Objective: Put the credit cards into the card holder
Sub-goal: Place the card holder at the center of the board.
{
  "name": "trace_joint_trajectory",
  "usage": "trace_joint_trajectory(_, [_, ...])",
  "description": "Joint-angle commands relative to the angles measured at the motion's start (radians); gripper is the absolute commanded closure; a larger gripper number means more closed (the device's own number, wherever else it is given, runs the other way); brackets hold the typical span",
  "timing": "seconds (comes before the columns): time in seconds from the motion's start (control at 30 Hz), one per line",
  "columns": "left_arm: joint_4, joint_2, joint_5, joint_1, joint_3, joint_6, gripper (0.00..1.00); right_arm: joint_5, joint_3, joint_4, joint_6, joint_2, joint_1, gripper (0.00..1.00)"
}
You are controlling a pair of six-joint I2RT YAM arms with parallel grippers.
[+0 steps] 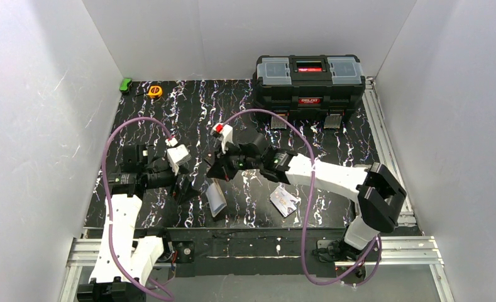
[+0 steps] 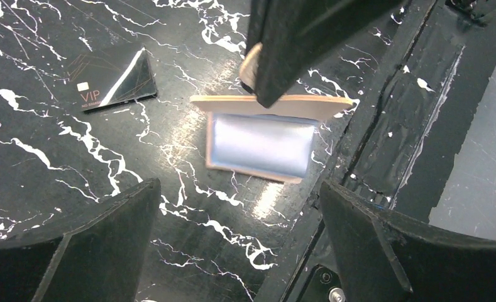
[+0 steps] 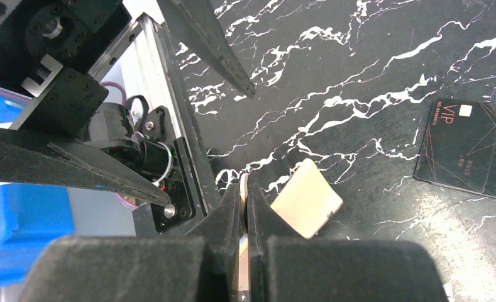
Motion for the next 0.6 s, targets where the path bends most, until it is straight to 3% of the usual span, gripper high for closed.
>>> trace_joint_trajectory(0.0, [-0.067, 0.000, 0.065, 0.009, 0.028, 0.070, 0.03, -0.064, -0.095, 0.195, 0.132, -0.069, -0.043, 0.99])
trace_joint_trajectory(0.17, [-0.093, 0.045, 0.126, 0.009, 0.028, 0.154, 0.03, 0.017, -0.284, 0.226, 0.166, -0.146, -0.102, 0.99])
trace_joint_trajectory(0.3, [-0.144, 0.107, 0.164, 0.008, -0.001, 0.308, 0.03, 0.005, -0.331, 0.117, 0.174, -0.083, -0.140, 0.99])
trace_joint_trajectory(0.43, [-0.157, 0.160, 0.167, -0.002, -0.038, 0.479, 0.04, -0.033, -0.390, 0.111, 0.220, -0.044, -0.188, 0.99])
trace_joint_trajectory(0.57, [-0.152, 0.190, 0.134, -0.094, -0.063, 0.602, 0.05, 0.002, -0.400, 0.056, 0.213, -0.057, -0.222, 0.99])
